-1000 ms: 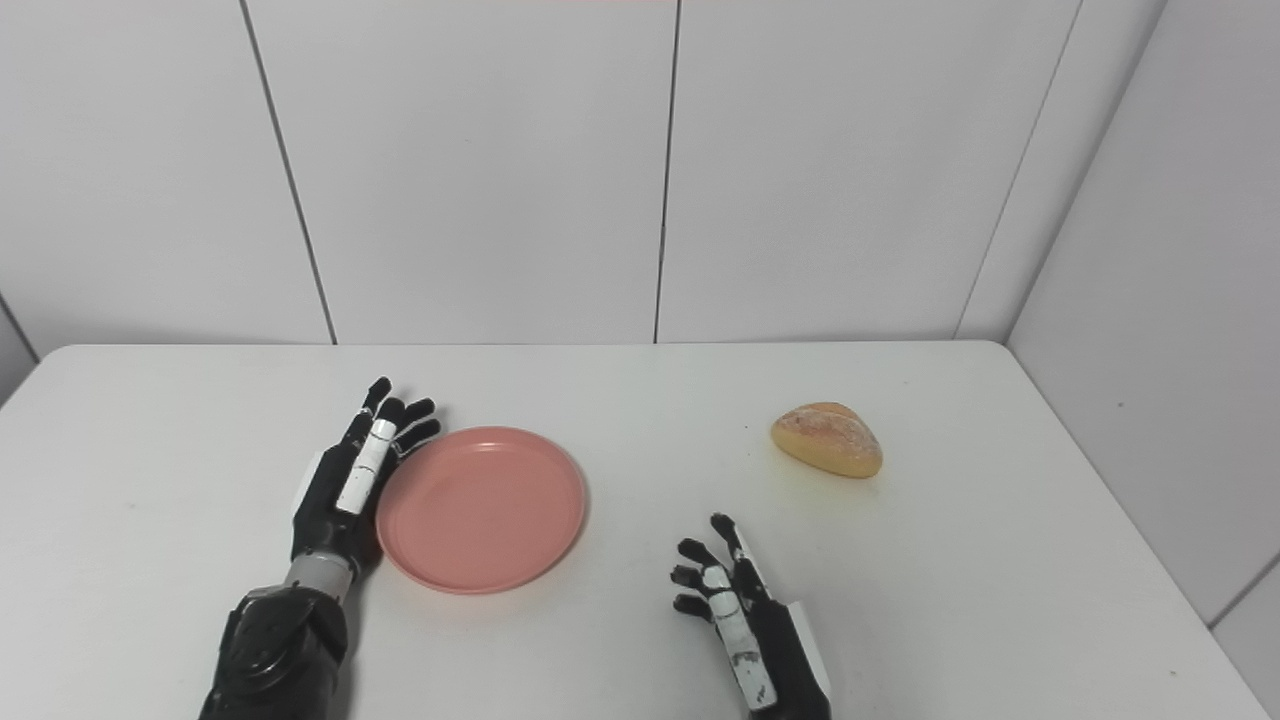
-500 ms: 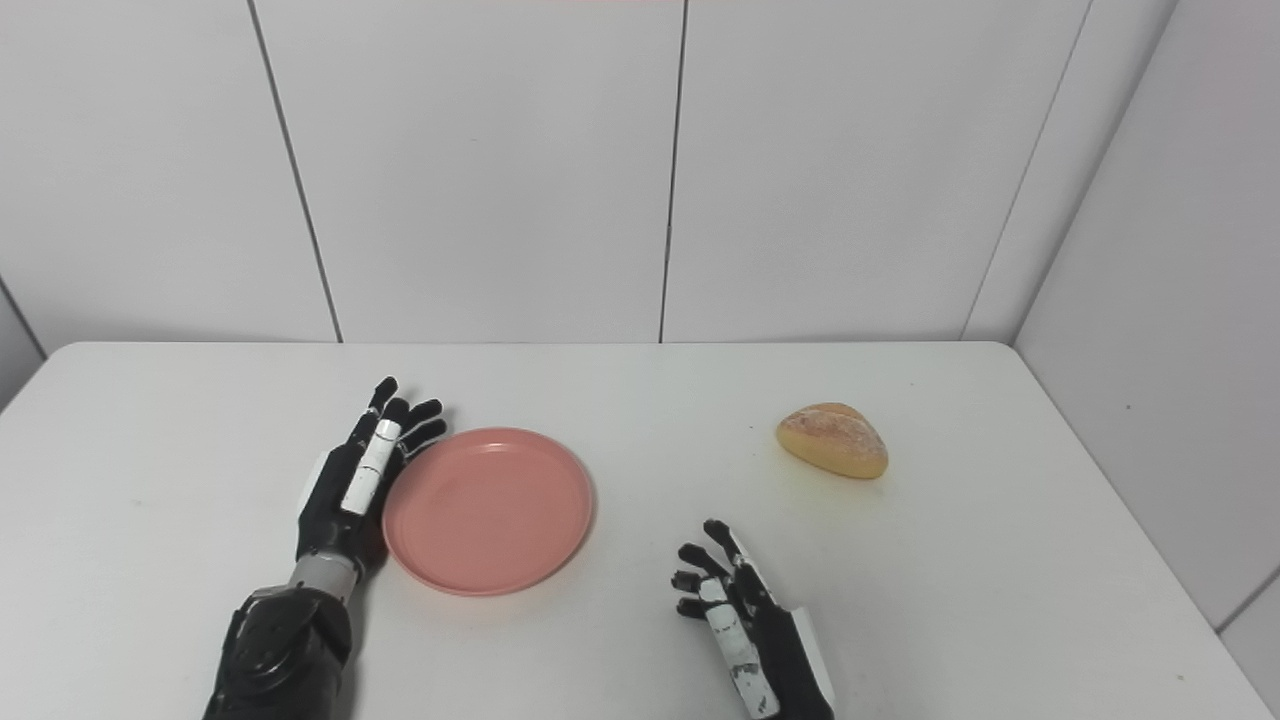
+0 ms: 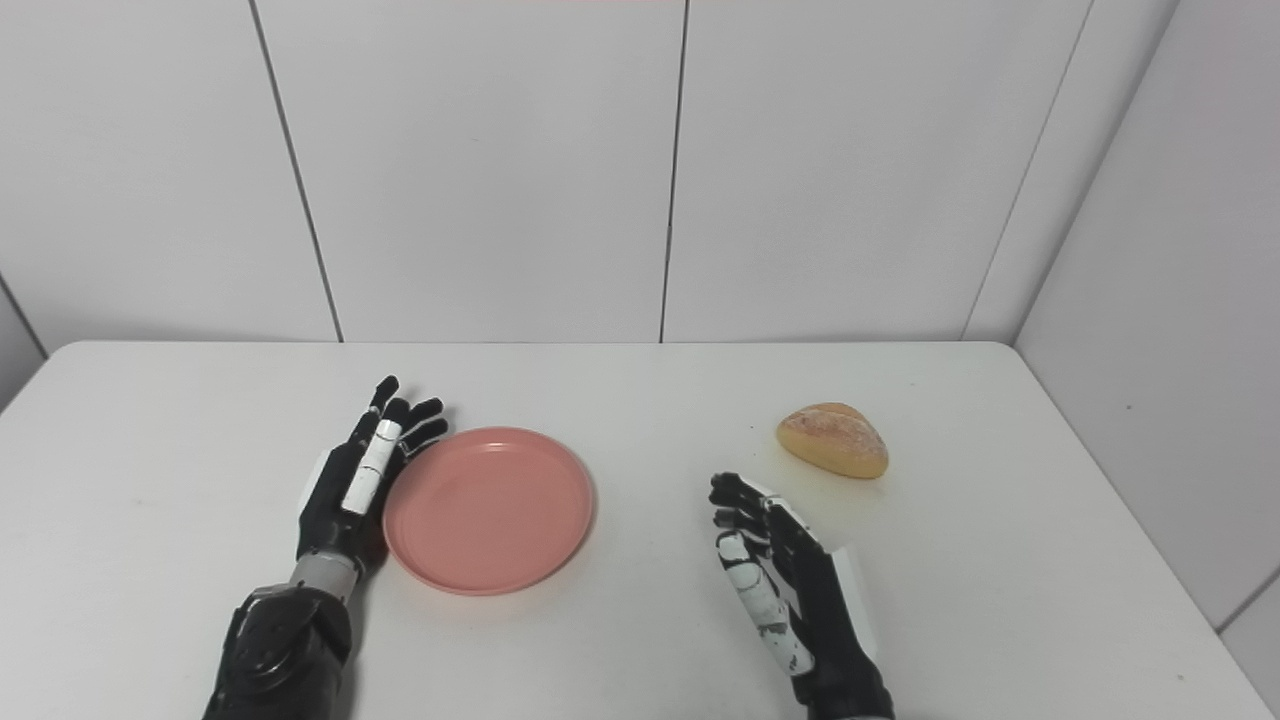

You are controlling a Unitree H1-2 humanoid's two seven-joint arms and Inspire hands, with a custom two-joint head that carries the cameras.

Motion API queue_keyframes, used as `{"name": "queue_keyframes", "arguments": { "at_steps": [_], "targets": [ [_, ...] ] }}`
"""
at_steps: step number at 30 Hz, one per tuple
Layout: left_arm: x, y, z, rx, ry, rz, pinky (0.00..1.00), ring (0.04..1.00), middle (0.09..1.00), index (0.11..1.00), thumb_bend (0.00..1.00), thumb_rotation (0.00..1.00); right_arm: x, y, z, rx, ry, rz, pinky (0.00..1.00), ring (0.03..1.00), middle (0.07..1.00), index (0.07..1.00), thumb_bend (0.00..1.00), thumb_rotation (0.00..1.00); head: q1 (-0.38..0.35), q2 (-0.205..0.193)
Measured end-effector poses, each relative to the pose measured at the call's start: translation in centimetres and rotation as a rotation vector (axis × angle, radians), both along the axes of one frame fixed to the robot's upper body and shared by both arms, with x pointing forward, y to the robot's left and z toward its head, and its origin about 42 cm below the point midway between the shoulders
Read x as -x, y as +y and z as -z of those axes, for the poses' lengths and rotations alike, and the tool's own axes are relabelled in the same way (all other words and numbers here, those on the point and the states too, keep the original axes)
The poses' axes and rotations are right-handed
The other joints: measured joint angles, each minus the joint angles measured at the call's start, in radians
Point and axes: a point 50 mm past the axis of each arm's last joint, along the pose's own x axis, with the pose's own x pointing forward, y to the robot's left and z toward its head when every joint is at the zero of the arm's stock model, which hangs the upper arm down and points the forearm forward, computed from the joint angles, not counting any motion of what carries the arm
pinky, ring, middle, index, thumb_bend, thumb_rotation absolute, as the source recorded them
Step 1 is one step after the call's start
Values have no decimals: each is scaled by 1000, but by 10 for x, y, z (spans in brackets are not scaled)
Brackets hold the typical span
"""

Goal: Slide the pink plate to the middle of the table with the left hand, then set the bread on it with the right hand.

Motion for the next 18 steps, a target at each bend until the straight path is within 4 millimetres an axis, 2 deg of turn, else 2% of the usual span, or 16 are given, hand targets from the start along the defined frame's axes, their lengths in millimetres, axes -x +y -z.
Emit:
{"name": "queue_keyframes", "arguments": {
  "at_steps": [10, 14, 18],
  "targets": [
    [0, 0, 1, -1, -8, 1, 809, 809, 813, 969, 818, 696, -18, -13, -23, 69, -72, 4, 651, 757, 793, 818, 798, 986, -6, -12],
    [0, 0, 1, -1, -9, 1, 804, 811, 813, 973, 803, 691, -27, -22, -34, 110, -109, 30, 642, 772, 800, 831, 840, 997, -6, -14],
    [0, 0, 1, -1, -10, 0, 807, 808, 806, 975, 810, 693, -38, -37, -45, 232, -143, 62, 702, 774, 809, 845, 853, 1000, -9, -17]
  ]
}}
